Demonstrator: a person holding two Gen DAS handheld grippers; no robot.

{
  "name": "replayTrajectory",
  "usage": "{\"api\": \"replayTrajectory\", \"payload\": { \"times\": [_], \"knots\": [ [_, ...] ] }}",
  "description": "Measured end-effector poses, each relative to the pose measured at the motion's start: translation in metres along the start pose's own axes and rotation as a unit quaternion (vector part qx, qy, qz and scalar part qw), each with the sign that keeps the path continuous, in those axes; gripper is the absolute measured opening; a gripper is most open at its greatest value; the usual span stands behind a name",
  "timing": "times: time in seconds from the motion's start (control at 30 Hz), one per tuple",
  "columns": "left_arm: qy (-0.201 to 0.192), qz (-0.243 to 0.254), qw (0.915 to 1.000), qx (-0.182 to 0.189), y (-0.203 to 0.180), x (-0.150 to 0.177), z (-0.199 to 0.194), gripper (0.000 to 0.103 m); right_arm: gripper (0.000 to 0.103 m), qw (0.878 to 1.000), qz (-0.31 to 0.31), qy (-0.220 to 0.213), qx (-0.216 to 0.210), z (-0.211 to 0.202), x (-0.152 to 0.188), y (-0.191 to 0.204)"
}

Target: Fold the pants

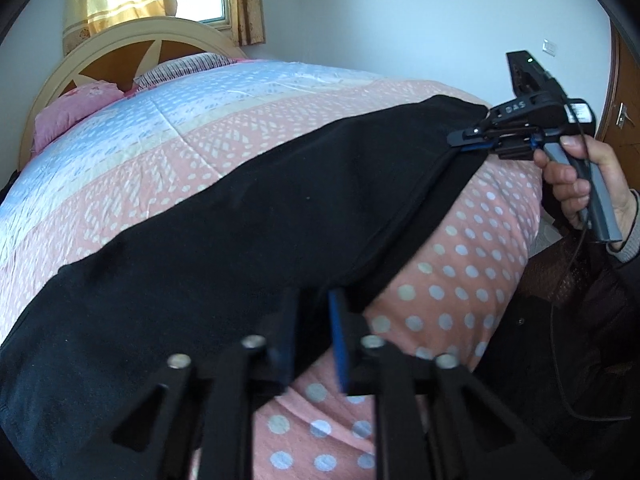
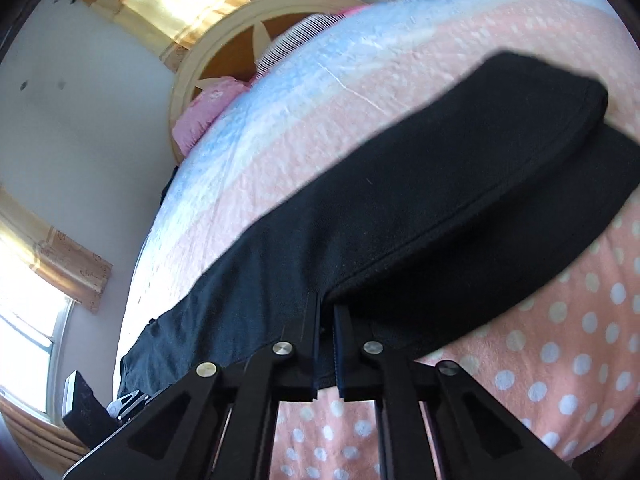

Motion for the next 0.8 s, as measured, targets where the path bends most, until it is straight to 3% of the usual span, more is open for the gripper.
{"api": "replayTrajectory", "payload": {
  "times": [0.17, 0.37, 0.53, 0.6, 0.63, 0.67, 0.8],
  "knots": [
    [-0.021, 0.008, 0.9997, -0.004, 0.001, -0.003, -0.012, 0.005, 0.000, 0.999, -0.021, -0.029, -0.006, -0.025, -0.001, 0.008],
    [-0.017, 0.015, 0.9997, 0.001, -0.001, 0.004, -0.011, 0.005, 0.000, 0.999, 0.002, -0.004, 0.038, -0.012, 0.007, -0.028],
    [-0.015, 0.009, 0.9998, 0.005, -0.002, 0.009, -0.007, 0.005, 0.001, 1.000, -0.002, 0.006, -0.003, -0.016, 0.007, -0.018],
    [-0.016, 0.006, 0.9999, 0.004, 0.000, 0.009, -0.007, 0.005, 0.011, 1.000, 0.005, 0.011, -0.016, -0.016, 0.008, -0.019],
    [-0.016, 0.006, 0.9999, 0.003, 0.000, 0.009, -0.006, 0.005, 0.038, 1.000, 0.011, 0.012, -0.022, -0.014, 0.008, -0.019],
    [-0.016, 0.007, 0.9999, 0.002, -0.001, 0.008, -0.005, 0.005, 0.057, 0.999, 0.018, 0.016, -0.029, -0.012, 0.009, -0.019],
    [-0.017, 0.003, 0.9998, 0.005, 0.001, 0.010, -0.004, 0.005, 0.057, 0.998, 0.047, 0.014, -0.049, -0.003, 0.002, -0.017]
  ]
}}
Point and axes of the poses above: each gripper's, at about its wrist camera, not at the fingertips, and z roughly the way its jaws point, y to its left, x to its underside, the point moved 8 cm from there along z, roughly the way its jaws point, and after that the axes turned 10 degrees about z, right-handed, at the moved point
